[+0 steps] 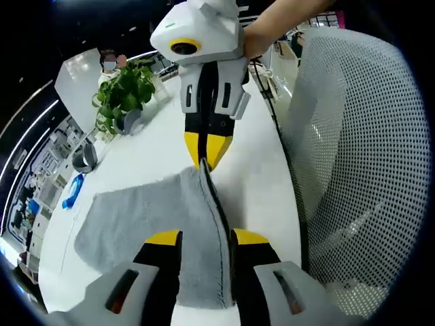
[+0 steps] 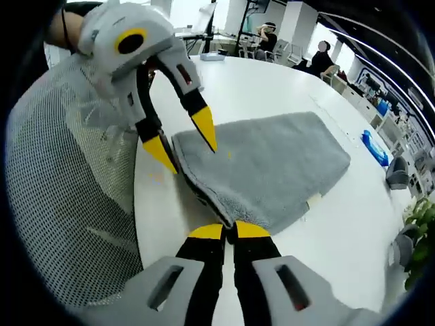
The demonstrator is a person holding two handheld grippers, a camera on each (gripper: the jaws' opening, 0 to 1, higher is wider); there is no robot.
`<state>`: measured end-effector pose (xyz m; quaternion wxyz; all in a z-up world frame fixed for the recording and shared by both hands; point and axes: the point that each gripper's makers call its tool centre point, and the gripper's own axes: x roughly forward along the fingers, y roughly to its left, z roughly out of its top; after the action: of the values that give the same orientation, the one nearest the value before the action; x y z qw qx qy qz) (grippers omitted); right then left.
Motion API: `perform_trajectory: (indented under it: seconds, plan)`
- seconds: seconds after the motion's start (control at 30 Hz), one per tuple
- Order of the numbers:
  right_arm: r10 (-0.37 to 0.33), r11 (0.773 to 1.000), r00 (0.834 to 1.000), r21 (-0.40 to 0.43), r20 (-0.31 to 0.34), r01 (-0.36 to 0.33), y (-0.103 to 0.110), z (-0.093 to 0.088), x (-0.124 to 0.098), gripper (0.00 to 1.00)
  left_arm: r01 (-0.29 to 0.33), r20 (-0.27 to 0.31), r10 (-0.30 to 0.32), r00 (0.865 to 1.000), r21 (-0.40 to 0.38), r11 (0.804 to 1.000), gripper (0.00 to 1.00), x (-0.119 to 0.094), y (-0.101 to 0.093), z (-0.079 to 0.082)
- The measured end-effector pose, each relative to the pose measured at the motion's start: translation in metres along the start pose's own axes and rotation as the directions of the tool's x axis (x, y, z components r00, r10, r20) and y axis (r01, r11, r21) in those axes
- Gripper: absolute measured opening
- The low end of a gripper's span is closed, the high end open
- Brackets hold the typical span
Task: Fold the towel on the table until its edges align and the towel forms a compact rectangular stack.
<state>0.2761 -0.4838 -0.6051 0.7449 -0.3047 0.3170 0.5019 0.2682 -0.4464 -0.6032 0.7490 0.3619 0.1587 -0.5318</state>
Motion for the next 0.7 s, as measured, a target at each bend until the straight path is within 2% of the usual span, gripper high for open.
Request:
perform_trajectory:
  seconds: [0.1, 0.2, 0.3, 0.33, 0.37, 0.4, 0.43, 0.47, 0.5, 0.53, 0.57, 0.6, 0.63, 0.7]
  plan:
    - [0.015, 0.998, 1.000, 0.060, 0.014, -0.016, -0.001, 0.016, -0.004, 0.01, -0.023, 0.036, 0.023, 0.999, -0.020, 1.000, 0.32, 0.008, 0.003, 0.015]
    - [0.037, 0.993, 0.999, 0.110, 0.034, -0.041, 0.003, 0.029, -0.008, 0.01, -0.055, 0.050, 0.055, 0.997, 0.004, 0.998, 0.31, 0.014, 0.005, 0.023]
    - [0.046, 0.992, 0.998, 0.119, 0.034, -0.050, 0.007, 0.035, -0.009, 0.01, -0.117, 0.042, 0.116, 0.992, 0.012, 0.993, 0.15, 0.012, 0.016, 0.026]
    - [0.043, 0.998, 0.998, 0.036, 0.039, -0.044, 0.007, 0.037, -0.009, 0.02, -0.115, 0.020, 0.116, 0.993, -0.035, 0.993, 0.06, 0.010, 0.017, 0.023]
    - [0.028, 0.997, 0.996, -0.069, 0.082, -0.023, 0.007, 0.044, -0.010, 0.03, -0.097, 0.014, 0.100, 0.995, -0.130, 0.987, 0.06, 0.009, 0.017, 0.021]
    - [0.006, 0.970, 0.991, -0.243, 0.132, 0.026, 0.007, 0.053, -0.012, 0.04, -0.088, 0.014, 0.092, 0.996, -0.167, 0.982, 0.06, 0.009, 0.019, 0.020]
    - [-0.016, 0.950, 0.993, -0.307, 0.114, 0.050, 0.008, 0.049, -0.013, 0.12, -0.090, 0.024, 0.097, 0.995, -0.200, 0.976, 0.06, 0.008, 0.022, 0.019]
    - [-0.026, 0.940, 0.997, -0.338, 0.071, 0.048, 0.009, 0.043, -0.012, 0.22, -0.094, 0.042, 0.107, 0.993, -0.235, 0.967, 0.06, 0.006, 0.027, 0.019]
    - [-0.018, 0.915, 1.000, -0.402, 0.015, 0.023, 0.013, 0.034, -0.009, 0.30, -0.088, 0.050, 0.104, 0.993, -0.258, 0.962, 0.05, 0.005, 0.028, 0.019]
    - [-0.049, 0.883, 0.998, -0.465, 0.024, 0.055, 0.011, 0.035, -0.009, 0.31, -0.067, 0.063, 0.089, 0.994, -0.287, 0.956, 0.05, 0.004, 0.027, 0.020]
    - [-0.072, 0.826, 0.997, -0.559, 0.027, 0.075, 0.010, 0.036, -0.009, 0.26, -0.039, 0.075, 0.064, 0.995, -0.290, 0.956, 0.05, 0.003, 0.025, 0.022]
    - [-0.090, 0.780, 0.996, -0.621, 0.016, 0.080, 0.009, 0.036, -0.009, 0.19, -0.037, 0.069, 0.058, 0.996, -0.267, 0.963, 0.05, 0.003, 0.025, 0.021]
    - [-0.107, 0.743, 0.994, -0.664, 0.011, 0.087, 0.007, 0.038, -0.009, 0.14, -0.028, 0.058, 0.042, 0.997, -0.233, 0.972, 0.05, 0.004, 0.023, 0.020]
    - [-0.099, 0.705, 0.995, -0.705, 0.016, 0.082, 0.009, 0.043, -0.005, 0.16, -0.012, 0.055, 0.024, 0.998, -0.210, 0.978, 0.05, 0.005, 0.018, 0.021]
